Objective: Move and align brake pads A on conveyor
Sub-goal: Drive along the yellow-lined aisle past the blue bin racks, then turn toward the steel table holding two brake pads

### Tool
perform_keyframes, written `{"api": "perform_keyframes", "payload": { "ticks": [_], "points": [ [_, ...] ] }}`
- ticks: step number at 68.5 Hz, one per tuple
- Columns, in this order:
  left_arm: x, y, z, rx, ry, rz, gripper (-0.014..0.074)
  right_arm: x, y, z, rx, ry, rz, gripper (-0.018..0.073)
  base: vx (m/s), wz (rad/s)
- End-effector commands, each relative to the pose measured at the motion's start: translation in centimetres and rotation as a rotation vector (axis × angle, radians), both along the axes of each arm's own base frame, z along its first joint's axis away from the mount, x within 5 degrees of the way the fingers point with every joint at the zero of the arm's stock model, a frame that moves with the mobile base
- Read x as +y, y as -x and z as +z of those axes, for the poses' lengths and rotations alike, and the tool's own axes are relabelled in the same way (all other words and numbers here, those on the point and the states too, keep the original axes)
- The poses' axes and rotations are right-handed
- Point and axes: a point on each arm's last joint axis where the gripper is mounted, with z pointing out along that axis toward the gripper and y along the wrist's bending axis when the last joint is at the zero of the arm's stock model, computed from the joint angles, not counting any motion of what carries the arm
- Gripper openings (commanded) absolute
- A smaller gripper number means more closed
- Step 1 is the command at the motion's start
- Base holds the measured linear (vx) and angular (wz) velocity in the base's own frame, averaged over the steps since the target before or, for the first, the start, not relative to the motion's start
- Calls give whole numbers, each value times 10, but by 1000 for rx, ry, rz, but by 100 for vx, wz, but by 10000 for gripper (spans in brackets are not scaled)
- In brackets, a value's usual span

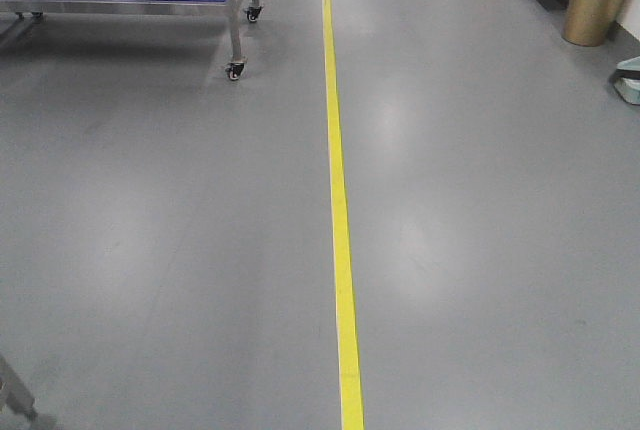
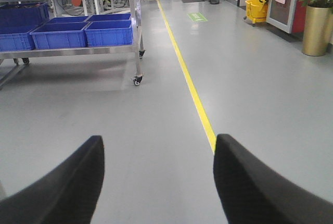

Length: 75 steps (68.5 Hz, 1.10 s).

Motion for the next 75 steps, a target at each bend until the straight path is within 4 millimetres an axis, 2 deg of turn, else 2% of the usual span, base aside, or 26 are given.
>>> {"api": "perform_keyframes", "payload": {
  "ticks": [1,43,56,75],
  "points": [
    [1,-1,14,-81,11,7,451,0,0,13,-86,3,0,442,56,5],
    [1,-1,14,-81,11,7,451,0,0,13,-86,3,0,442,50,11],
    [1,-1,14,-81,11,7,451,0,0,13,-86,3,0,442,43,63],
    [1,-1,14,-81,11,7,451,0,0,13,-86,3,0,442,37,98]
  ]
}}
